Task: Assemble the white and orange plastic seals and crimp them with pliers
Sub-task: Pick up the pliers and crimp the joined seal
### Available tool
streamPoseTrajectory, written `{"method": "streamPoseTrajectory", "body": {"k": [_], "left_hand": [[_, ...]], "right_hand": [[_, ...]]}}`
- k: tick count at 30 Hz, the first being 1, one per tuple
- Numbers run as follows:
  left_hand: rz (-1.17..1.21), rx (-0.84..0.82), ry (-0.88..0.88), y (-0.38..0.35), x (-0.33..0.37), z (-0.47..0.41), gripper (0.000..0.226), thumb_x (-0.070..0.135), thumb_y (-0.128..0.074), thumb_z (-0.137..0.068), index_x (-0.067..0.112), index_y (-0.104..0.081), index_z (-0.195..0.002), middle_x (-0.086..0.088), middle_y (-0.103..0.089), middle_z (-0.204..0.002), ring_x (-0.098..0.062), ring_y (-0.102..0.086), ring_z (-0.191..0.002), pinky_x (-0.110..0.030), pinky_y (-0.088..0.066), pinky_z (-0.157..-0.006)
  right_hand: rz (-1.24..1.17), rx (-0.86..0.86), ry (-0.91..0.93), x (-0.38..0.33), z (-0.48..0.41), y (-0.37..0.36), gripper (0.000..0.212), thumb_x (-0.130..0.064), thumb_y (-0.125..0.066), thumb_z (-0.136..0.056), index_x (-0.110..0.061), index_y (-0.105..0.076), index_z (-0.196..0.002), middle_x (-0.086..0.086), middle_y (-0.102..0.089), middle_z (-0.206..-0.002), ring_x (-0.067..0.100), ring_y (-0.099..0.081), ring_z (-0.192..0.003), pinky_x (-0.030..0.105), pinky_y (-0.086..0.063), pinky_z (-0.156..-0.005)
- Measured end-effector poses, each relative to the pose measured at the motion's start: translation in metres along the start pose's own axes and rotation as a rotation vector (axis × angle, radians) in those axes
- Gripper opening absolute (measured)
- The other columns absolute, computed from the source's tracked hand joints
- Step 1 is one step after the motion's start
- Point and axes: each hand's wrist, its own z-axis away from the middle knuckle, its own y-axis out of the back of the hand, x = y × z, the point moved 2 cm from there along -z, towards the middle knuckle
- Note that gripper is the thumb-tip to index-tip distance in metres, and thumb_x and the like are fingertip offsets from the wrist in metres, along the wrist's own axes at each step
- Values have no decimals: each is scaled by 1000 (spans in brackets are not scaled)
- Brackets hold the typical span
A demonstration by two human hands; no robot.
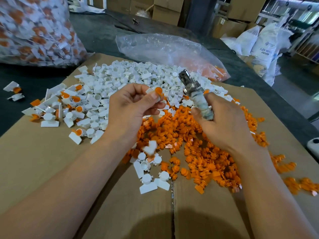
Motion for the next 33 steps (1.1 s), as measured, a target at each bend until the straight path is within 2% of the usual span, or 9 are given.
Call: {"method": "streamPoseTrajectory", "body": {"k": [3, 5, 8, 14, 16, 22, 26, 30, 33], "left_hand": [[-3, 1, -8, -1, -1, 0, 13, 12, -65, -69, 7, -55, -77, 1, -70, -61, -12, -68, -59, -18, -49, -50], [-8, 1, -9, -1, -3, 0, 12, 11, -65, -70, 8, -55, -77, 1, -69, -62, -12, -68, -59, -18, -49, -50], [-11, -2, -16, -2, -5, -1, 9, 4, -63, -75, 8, -56, -76, 1, -69, -60, -12, -68, -58, -18, -50, -50], [-25, -12, -47, -3, -5, -2, 13, -2, -60, -81, 9, -56, -75, 2, -68, -58, -12, -67, -57, -19, -49, -50], [-28, -12, -50, -3, -4, -2, 13, -2, -60, -81, 9, -56, -75, 2, -68, -58, -12, -66, -56, -19, -49, -50], [-39, -30, -52, -4, -3, 0, 13, -2, -60, -80, 9, -56, -75, 2, -67, -58, -12, -67, -56, -20, -51, -50], [-46, -26, -55, -4, -1, 0, 11, -1, -61, -79, 9, -57, -75, 3, -67, -58, -12, -67, -56, -20, -52, -50], [-64, -22, -55, -4, -1, 0, 14, -3, -60, -80, 9, -57, -74, 4, -66, -56, -10, -65, -54, -20, -52, -50], [-73, -27, -56, -5, -1, 1, 16, -5, -58, -81, 9, -57, -73, 6, -65, -54, -7, -63, -51, -21, -52, -50]], "right_hand": [[-41, -61, 8, -1, 0, -5, 17, -36, -53, -88, -28, -39, -84, -18, -34, -65, -2, -34, -58, 13, -20, -51], [-55, -99, 10, -3, 1, -8, 14, -38, -51, -88, -28, -42, -88, -19, -33, -68, 0, -35, -60, 12, -23, -52], [-27, -131, 12, -4, 1, -12, 27, -40, -49, -88, -21, -52, -107, -15, -37, -80, 7, -35, -72, 26, -20, -57], [-13, -161, 48, -7, 1, -16, 39, -41, -49, -87, -16, -52, -118, -10, -40, -93, 6, -37, -83, 23, -20, -63], [-18, -166, 48, -7, 1, -16, 38, -42, -49, -87, -16, -53, -115, -10, -40, -91, 7, -37, -83, 23, -21, -64], [7, -129, 97, -10, 2, -12, 20, -42, -48, -88, -22, -44, -85, -13, -33, -73, 11, -32, -78, 28, -14, -61], [44, -105, 111, -13, 2, -8, 22, -45, -47, -87, -23, -44, -83, -9, -40, -76, 10, -32, -77, 29, -14, -62], [-26, -168, 68, -14, 3, -9, 31, -48, -40, -82, -19, -49, -88, -5, -47, -75, 17, -43, -68, 33, -32, -57], [-93, -183, 56, -14, 4, -9, 33, -47, -44, -83, -16, -51, -91, 0, -52, -77, 20, -47, -67, 37, -41, -59]]}}
